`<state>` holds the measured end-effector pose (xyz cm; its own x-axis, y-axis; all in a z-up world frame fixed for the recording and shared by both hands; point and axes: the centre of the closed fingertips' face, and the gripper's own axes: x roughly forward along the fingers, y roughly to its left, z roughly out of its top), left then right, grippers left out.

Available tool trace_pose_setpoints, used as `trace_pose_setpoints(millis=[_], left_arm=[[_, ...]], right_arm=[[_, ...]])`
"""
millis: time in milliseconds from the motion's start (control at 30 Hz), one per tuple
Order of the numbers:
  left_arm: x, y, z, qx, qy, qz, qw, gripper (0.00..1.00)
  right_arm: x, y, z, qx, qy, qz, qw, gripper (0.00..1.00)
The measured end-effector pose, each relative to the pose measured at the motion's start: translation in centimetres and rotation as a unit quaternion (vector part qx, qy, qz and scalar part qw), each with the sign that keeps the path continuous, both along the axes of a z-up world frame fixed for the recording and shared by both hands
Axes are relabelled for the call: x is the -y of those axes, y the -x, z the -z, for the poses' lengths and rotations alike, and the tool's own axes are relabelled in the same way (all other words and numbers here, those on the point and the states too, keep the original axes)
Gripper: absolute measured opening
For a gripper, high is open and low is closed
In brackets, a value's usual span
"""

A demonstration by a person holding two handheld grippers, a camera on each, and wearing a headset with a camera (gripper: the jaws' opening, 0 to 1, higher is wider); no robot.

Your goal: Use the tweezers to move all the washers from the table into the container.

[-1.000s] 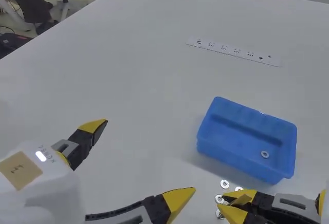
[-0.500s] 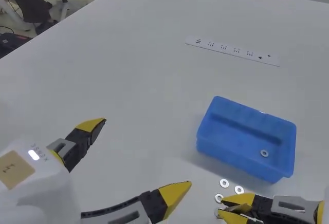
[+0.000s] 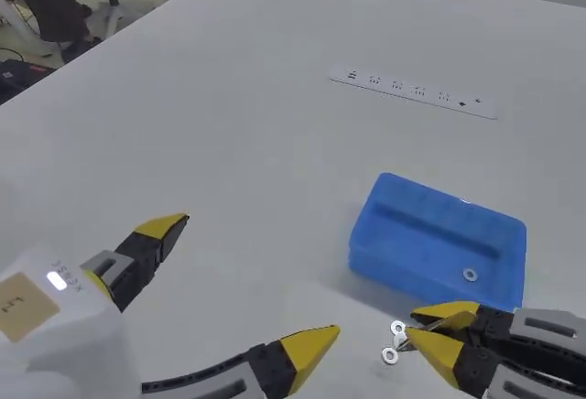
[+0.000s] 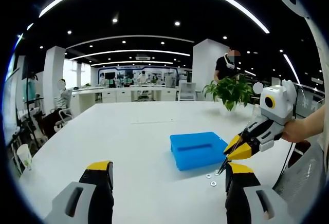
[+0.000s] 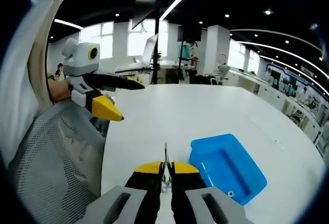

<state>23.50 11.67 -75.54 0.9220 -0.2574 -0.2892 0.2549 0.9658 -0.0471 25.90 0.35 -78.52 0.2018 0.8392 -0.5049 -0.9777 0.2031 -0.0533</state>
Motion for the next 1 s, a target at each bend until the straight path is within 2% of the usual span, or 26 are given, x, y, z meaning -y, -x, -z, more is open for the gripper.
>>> trace_pose_setpoints(millis=[200, 333, 433, 467, 667, 900, 1000], left_arm=[[0.0, 0.0, 0.0, -0.001, 0.000, 0.000, 1.0000, 0.92], [0.1, 0.0, -0.1, 0.001, 0.002, 0.004, 1.0000, 0.92], [0.2, 0.0, 0.0, 0.000, 0.000, 0.005, 1.0000, 0.92], [0.2, 0.0, -0.1, 0.001, 0.001, 0.006, 1.0000, 0.92], [0.2, 0.0, 0.1, -0.003, -0.003, 0.008, 1.0000, 0.92], [0.2, 0.0, 0.1, -0.002, 0.000, 0.008, 1.0000, 0.91], [0.2, 0.1, 0.2, -0.004, 0.000, 0.007, 1.0000, 0.91]], right_arm=[[1.0, -2.2, -1.1, -0.006, -0.006, 0.035, 0.9994, 0.02], [1.7, -3.8, -1.9, -0.013, -0.022, 0.064, 0.9976, 0.02], [2.2, -4.7, -2.2, -0.022, -0.032, 0.080, 0.9961, 0.02], [2.6, -5.5, -2.1, -0.024, -0.037, 0.088, 0.9951, 0.02], [2.6, -7.0, -2.6, -0.039, -0.059, 0.118, 0.9905, 0.03], [2.5, -8.8, -1.6, -0.065, -0.053, 0.134, 0.9875, 0.03], [2.7, -9.6, -1.1, -0.077, -0.053, 0.147, 0.9847, 0.03]])
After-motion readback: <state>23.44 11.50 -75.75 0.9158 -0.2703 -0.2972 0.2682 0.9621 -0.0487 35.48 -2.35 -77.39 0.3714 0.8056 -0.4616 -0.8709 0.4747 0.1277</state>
